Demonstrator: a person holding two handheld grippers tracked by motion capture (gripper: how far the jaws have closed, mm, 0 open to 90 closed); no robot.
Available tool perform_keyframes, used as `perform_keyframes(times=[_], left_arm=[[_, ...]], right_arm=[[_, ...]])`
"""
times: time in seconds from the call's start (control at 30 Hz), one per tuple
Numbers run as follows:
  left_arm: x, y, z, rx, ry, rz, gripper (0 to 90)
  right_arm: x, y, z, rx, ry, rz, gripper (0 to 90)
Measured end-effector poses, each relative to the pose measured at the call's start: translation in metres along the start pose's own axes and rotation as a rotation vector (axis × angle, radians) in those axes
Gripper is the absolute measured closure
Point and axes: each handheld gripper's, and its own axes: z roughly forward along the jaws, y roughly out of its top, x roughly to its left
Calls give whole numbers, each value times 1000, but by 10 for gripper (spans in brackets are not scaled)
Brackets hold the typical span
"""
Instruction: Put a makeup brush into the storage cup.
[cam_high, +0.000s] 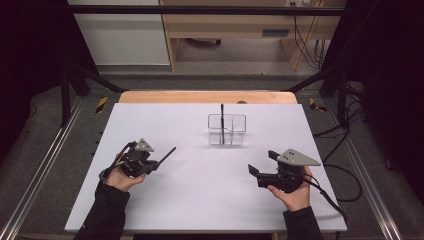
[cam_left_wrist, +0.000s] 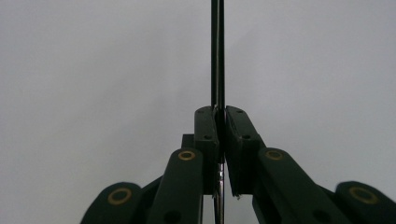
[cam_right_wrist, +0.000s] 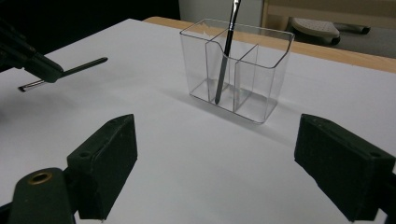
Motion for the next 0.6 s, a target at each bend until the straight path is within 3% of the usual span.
perform_keyframes(times=[0.17,0.6], left_arm=[[-8,2,0,-10,-5,22,834],[-35,12,-4,-60,-77,81,834]], right_arm=[[1,0,1,6,2,-5,136],[9,3,5,30,14,-43,140]])
